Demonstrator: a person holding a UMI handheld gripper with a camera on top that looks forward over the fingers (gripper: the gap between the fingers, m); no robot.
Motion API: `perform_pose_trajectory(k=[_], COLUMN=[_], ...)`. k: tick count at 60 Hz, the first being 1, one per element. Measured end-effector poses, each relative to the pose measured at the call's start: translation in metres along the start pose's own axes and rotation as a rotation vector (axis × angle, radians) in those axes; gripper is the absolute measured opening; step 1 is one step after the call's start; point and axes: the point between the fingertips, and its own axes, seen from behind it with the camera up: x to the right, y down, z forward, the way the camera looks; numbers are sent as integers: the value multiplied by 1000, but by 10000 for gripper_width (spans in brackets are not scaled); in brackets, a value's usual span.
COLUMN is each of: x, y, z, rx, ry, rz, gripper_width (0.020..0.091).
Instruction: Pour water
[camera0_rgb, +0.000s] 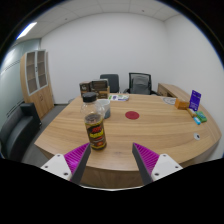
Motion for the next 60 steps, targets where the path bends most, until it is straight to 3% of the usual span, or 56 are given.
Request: perform_pose_trajectory(k=[13, 19, 24, 28, 34, 41, 50, 60], x=[-55, -58, -58, -57, -62, -62, -80, -132], y=[-35, -42, -49, -48, -54, -56, -74, -138], z=[80, 113, 128, 142, 147, 148, 146, 147], rx=[102, 126, 163, 170, 214, 216, 214, 280], ry=[80, 108, 121, 129, 110, 117, 98, -59], rz=[18, 25, 25, 17, 2, -31, -72, 116], gripper_width=[853, 812, 711, 534, 468, 364, 364, 363])
